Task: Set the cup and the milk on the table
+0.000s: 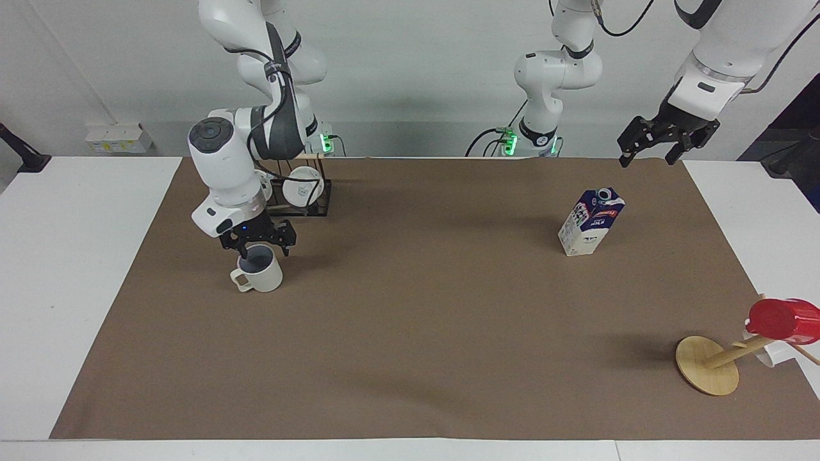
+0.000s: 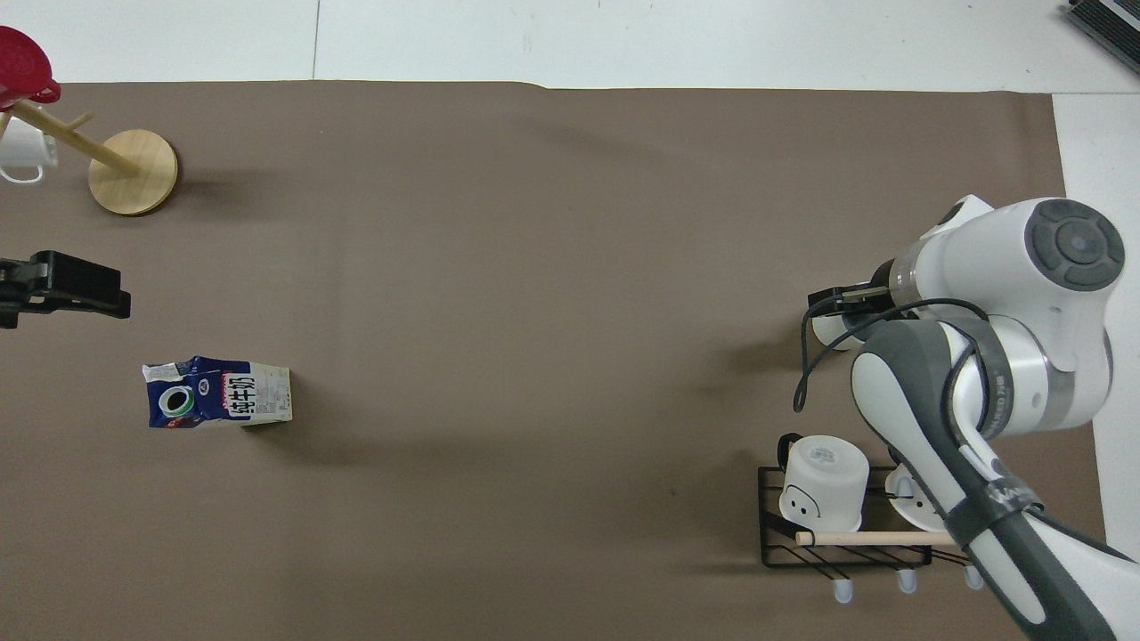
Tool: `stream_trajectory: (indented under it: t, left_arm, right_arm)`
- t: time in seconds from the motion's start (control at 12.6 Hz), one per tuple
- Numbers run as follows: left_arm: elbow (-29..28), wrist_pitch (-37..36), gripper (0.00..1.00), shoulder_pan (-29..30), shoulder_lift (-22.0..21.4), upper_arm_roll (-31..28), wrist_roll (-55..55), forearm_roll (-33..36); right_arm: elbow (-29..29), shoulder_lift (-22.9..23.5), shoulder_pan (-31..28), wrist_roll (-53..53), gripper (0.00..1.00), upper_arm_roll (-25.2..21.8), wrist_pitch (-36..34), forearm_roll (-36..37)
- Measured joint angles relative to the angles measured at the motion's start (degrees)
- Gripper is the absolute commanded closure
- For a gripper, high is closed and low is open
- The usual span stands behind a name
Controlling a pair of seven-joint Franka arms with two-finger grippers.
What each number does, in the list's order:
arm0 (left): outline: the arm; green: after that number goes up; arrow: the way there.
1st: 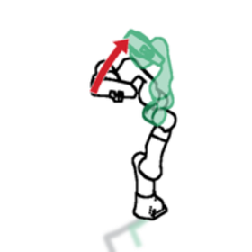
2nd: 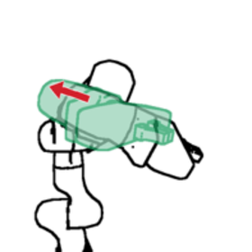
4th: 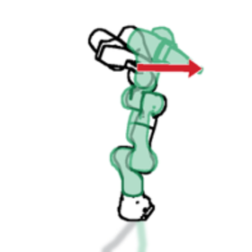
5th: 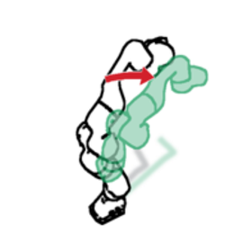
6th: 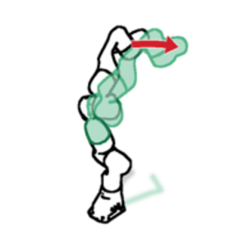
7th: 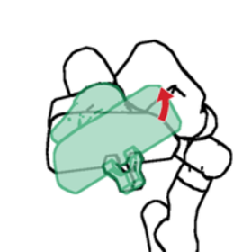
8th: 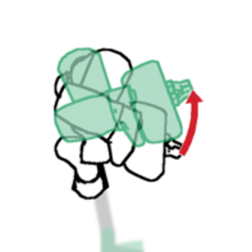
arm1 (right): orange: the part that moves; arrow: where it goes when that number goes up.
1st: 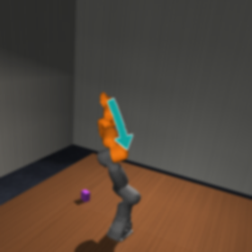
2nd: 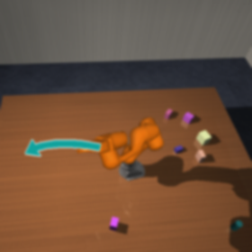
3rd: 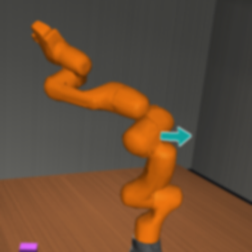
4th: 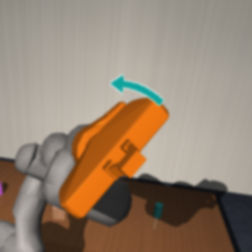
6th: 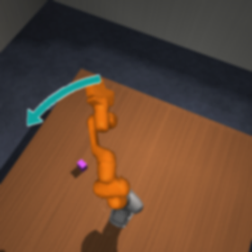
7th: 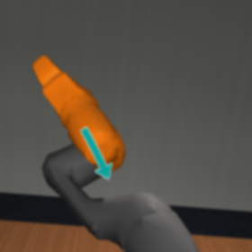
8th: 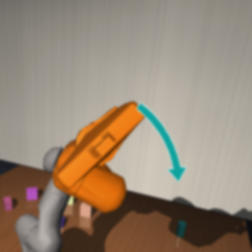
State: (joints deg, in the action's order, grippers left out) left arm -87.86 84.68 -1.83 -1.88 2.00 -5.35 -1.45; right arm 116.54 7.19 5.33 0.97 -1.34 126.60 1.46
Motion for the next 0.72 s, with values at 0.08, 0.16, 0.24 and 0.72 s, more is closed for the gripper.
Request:
stream_trajectory:
  t: [0.08,0.16,0.24,0.72]
  left_arm:
    - [0.00,0.00,0.00,0.00,-0.01,0.00,0.00,0.00]
    - [0.00,0.00,0.00,0.00,-0.02,0.00,0.00,0.00]
    - [0.00,0.00,0.00,0.00,-0.04,0.00,0.00,0.00]
    - [0.00,-0.01,0.00,0.00,-0.09,0.00,-0.01,0.00]
  right_arm:
    - [0.73,0.43,0.12,0.07,0.00,0.00,1.10,-0.01]
    - [1.79,0.73,0.19,0.10,0.00,0.00,2.59,-0.02]
    - [2.72,0.99,0.21,0.12,0.00,0.00,3.80,-0.02]
    - [4.26,3.56,0.22,0.36,0.05,-0.06,8.79,-0.03]
